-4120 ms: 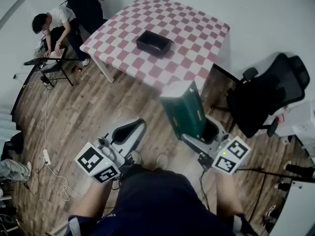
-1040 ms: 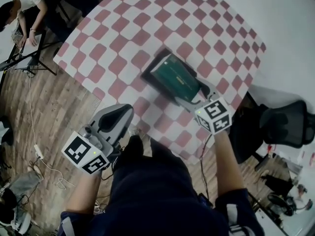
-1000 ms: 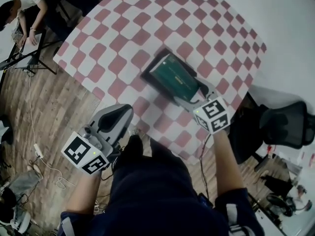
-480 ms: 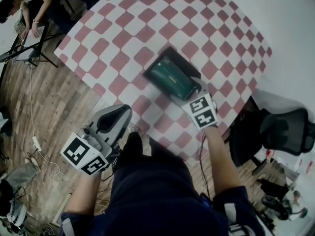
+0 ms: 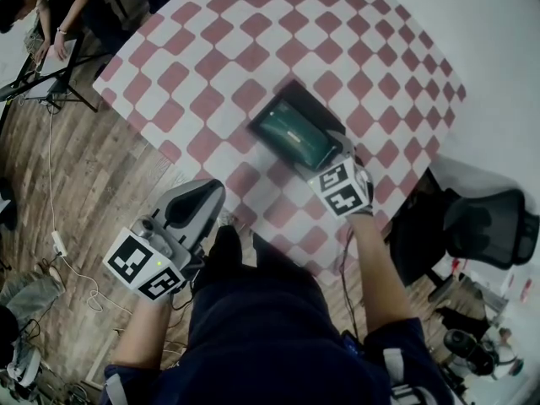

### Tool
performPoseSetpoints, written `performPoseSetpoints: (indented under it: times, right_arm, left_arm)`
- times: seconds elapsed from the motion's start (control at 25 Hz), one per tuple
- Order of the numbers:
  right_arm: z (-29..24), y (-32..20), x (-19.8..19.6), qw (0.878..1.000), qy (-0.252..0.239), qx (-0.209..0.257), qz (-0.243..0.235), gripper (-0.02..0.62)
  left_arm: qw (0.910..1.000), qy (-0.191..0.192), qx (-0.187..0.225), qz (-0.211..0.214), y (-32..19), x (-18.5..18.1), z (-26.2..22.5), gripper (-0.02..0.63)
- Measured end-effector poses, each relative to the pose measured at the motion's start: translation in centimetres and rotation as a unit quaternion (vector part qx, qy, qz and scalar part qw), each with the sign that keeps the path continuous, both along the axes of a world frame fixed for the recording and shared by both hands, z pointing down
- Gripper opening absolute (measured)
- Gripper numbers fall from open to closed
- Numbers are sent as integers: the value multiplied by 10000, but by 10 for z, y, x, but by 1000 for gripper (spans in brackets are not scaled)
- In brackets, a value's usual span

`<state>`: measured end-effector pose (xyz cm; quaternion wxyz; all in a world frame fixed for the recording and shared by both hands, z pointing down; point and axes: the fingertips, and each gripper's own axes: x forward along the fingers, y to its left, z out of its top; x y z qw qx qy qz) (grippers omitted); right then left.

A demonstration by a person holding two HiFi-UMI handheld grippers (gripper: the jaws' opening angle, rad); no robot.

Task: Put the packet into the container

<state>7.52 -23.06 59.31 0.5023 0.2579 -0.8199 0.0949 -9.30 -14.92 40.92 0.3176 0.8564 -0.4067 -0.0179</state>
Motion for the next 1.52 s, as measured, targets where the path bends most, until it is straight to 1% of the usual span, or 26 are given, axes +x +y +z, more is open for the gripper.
performPoseSetpoints:
  times: [0.32, 0.48, 0.6, 0.76, 0.88, 1.0, 1.08, 1.2, 1.28, 1.4, 1.44, 1.52]
  right_arm:
    - [-1, 1, 0, 9999, -8, -86, -79, 410]
    - [-13, -1, -3, 9991, -301, -252, -162, 436]
    - [-20, 1, -8, 9983, -453, -309, -179, 436]
    - [-39, 4, -11, 9972, -724, -149, -79, 436]
    - [-66, 6, -13, 9943, -1061, 92, 29, 434]
    - [-103, 11, -15, 9856, -1661, 288, 150, 434]
    - [-128, 16, -15, 9771, -2076, 418, 228, 433]
    - [-159, 27, -11, 9643, -2565, 566, 320, 431]
    - [-177, 36, -8, 9585, -2743, 696, 335, 422]
    - [-198, 48, -5, 9539, -2841, 897, 358, 397]
    - [-204, 51, -3, 9520, -2880, 958, 391, 383]
    - [-216, 57, 1, 9465, -2997, 1091, 493, 332]
  left_arm:
    - [10000, 48, 31, 27, 1, 1, -2, 38]
    - [10000, 55, 29, 54, 0, 0, -2, 38]
    - [9999, 51, 30, 89, 1, 0, -3, 38]
    - [9998, 40, 122, 180, 1, 5, -10, 38]
    - [9995, 10, 194, 266, 1, 9, -17, 38]
    - [9989, -12, 296, 359, 1, 15, -26, 38]
    - [9983, -33, 378, 436, 0, 20, -34, 38]
    - [9972, -63, 500, 555, -1, 27, -46, 38]
    - [9965, -79, 564, 618, 1, 31, -53, 38]
    - [9951, -102, 656, 726, 2, 36, -62, 38]
    - [9947, -108, 681, 765, 3, 38, -65, 38]
    - [9937, -117, 730, 842, 4, 43, -70, 38]
